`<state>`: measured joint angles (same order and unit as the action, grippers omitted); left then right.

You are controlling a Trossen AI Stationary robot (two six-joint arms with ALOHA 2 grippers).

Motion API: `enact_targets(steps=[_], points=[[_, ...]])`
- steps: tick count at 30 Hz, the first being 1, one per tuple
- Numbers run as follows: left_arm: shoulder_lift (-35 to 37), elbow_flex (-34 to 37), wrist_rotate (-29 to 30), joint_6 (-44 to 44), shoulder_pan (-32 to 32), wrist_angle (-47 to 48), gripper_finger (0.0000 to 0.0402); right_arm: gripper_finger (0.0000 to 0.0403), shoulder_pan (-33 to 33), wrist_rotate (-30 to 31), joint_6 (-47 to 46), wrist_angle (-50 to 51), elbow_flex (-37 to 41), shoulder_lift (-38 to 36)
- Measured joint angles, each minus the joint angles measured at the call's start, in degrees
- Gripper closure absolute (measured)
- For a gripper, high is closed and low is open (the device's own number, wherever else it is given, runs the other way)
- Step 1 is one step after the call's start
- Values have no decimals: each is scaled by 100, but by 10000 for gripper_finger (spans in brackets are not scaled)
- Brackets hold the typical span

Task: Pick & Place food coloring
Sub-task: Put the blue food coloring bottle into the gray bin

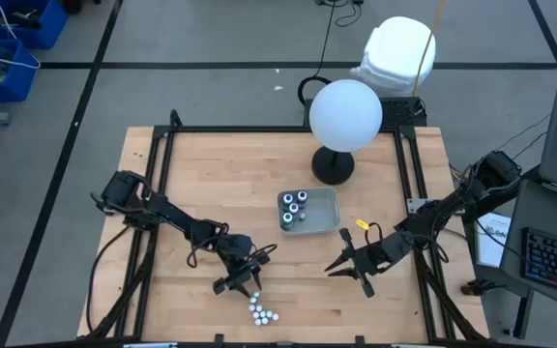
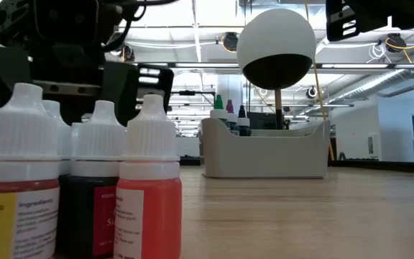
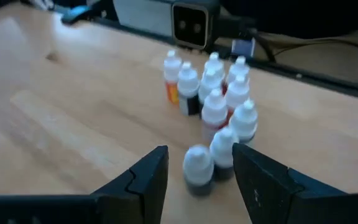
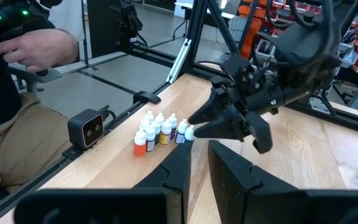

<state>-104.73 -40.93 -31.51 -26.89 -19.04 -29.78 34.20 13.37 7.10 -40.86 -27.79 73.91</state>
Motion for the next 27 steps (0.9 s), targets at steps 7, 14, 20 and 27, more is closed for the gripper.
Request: enact_targets(steps=[7,14,20,27], points=[[0,0,107,-6,-60,-51,220,353,0,0,-40,-2,0,0],[0,0,202,-37,-60,-80,220,353,0,0,-40,-2,0,0],[0,0,352,0,-60,-79,220,353,0,1,-40,-2,0,0],[0,0,413,-39,-60,-79,220,353,0,1,-42,-2,0,0]])
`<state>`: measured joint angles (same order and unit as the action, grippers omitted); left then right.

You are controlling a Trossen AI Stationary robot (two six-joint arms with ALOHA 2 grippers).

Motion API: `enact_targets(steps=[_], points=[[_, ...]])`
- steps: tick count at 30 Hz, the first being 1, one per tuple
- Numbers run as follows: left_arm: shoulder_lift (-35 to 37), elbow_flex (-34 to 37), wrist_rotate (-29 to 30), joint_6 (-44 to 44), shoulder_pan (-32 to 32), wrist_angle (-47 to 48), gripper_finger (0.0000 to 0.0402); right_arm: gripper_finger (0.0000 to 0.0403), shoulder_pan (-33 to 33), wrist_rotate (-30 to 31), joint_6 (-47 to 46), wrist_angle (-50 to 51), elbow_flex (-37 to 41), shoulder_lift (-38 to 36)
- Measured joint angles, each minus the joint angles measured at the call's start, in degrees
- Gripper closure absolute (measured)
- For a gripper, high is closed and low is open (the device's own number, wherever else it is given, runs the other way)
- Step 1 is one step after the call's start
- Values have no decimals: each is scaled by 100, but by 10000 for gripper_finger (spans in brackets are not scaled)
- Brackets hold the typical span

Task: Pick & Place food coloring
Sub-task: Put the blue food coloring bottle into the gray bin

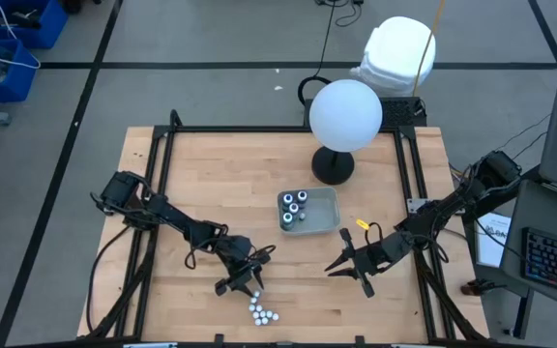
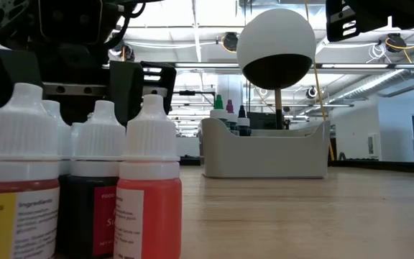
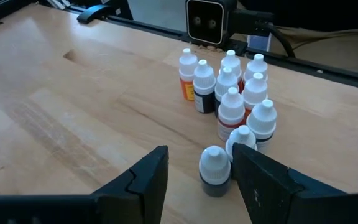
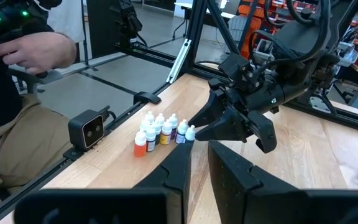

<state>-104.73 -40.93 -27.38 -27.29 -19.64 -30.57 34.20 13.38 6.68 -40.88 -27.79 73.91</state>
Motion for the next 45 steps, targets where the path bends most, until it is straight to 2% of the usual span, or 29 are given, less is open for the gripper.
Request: enact_targets(steps=[16,40,45], points=[[-306,4,27,106,0,-265,220,353,1,0,-2,-7,0,0],[-304,0,1,253,-35,-411,220,353,2,1,-2,-2,0,2],[-304,0,-1,346,-42,-717,220,353,0,1,-2,-4,0,0]])
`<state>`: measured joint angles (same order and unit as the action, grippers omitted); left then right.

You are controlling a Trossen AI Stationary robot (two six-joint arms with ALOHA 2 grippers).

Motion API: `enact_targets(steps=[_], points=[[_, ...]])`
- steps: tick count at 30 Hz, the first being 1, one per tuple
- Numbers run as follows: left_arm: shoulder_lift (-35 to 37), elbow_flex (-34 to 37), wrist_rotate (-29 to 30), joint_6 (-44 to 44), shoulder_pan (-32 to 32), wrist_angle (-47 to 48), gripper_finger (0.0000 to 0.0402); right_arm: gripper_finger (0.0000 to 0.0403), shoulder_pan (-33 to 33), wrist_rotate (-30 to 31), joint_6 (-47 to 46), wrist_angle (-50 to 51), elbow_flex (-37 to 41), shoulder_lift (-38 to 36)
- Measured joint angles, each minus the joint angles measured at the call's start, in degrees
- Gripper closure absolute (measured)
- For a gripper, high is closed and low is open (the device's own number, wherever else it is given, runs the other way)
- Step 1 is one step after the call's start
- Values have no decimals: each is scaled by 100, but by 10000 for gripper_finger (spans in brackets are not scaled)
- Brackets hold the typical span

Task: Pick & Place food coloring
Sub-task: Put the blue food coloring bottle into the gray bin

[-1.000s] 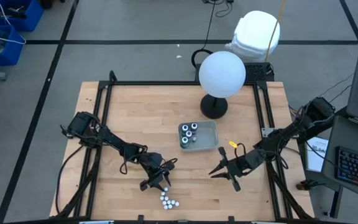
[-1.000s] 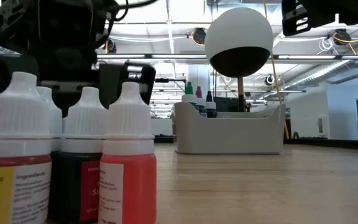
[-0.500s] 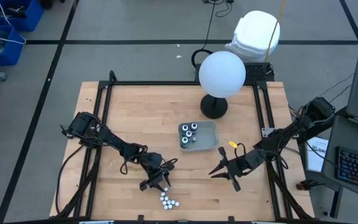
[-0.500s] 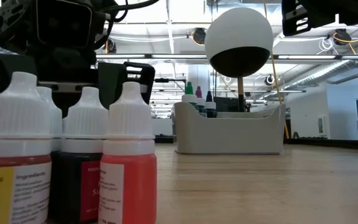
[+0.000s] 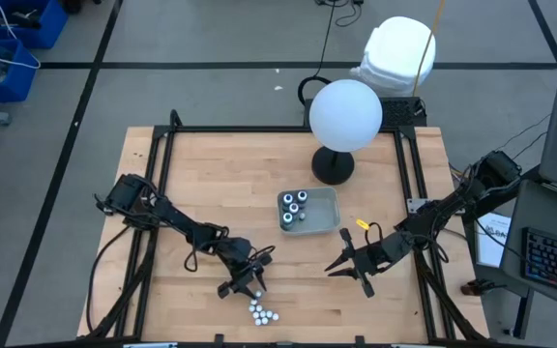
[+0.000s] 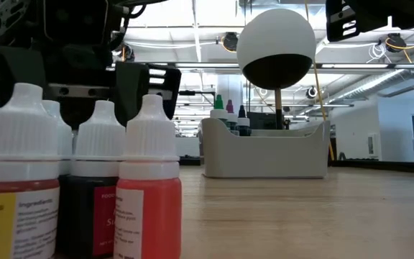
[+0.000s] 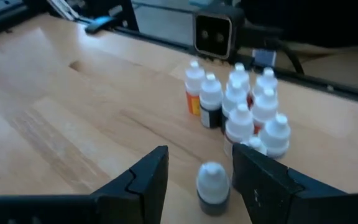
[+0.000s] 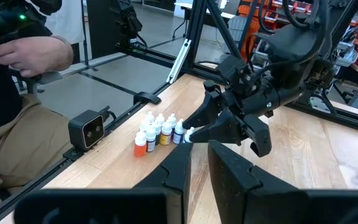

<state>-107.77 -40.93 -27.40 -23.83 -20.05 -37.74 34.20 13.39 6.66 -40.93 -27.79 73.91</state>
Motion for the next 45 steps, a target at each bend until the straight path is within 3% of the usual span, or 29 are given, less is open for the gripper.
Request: enact_targets(steps=[45], points=[[-177,2,578,482,41,-26,220,353,0,0,0,0,0,0]])
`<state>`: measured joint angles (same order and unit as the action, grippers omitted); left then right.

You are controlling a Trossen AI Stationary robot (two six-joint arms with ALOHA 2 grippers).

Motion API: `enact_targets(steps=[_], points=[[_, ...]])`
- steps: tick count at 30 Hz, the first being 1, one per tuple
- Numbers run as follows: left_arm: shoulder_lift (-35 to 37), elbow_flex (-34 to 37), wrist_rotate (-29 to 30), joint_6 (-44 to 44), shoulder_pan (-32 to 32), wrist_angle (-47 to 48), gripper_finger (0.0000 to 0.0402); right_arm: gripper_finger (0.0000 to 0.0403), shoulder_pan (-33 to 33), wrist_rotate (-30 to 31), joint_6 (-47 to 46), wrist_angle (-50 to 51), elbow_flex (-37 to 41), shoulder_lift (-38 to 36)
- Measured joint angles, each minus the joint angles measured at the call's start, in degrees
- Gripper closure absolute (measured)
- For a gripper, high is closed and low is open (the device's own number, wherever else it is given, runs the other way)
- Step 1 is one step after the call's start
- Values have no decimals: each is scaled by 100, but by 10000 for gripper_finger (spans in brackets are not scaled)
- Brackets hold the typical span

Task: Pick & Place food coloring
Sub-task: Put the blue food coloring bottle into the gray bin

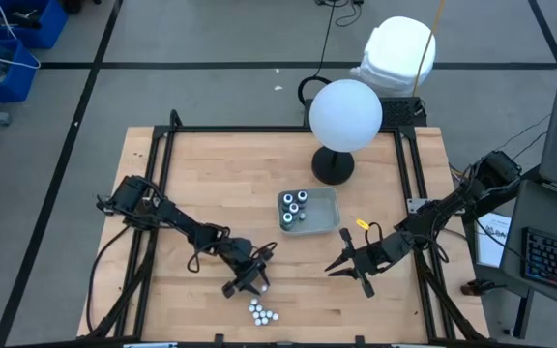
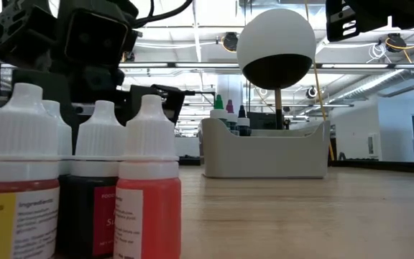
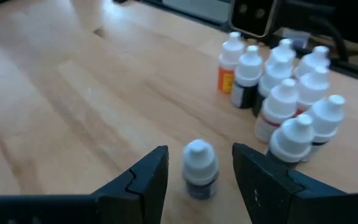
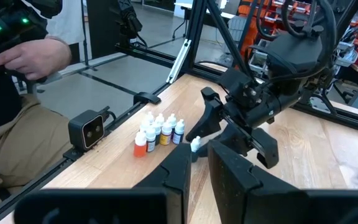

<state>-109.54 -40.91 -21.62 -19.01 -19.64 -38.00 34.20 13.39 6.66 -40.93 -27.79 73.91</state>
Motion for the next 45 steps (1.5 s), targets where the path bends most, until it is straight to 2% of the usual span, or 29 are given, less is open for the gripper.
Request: enact_targets(steps=[8,18,26,30,35,41,45], points=[[0,0,121,218,18,-2,232,353,1,1,0,0,0,0],[0,0,120,442,18,-78,334,353,1,0,1,0,-1,1],[4,-82,307,727,19,-575,329,353,0,0,2,0,0,0],[4,-591,612,918,106,-251,327,353,1,0,2,0,0,2],[4,-1695,1121,934,182,1174,332,353,2,0,11,2,0,1],[4,-2713,1266,493,168,2250,333,353,2,52,-34,97,0,0],[4,-3044,1608,386,145,2476,333,352,2,505,-359,356,0,0]])
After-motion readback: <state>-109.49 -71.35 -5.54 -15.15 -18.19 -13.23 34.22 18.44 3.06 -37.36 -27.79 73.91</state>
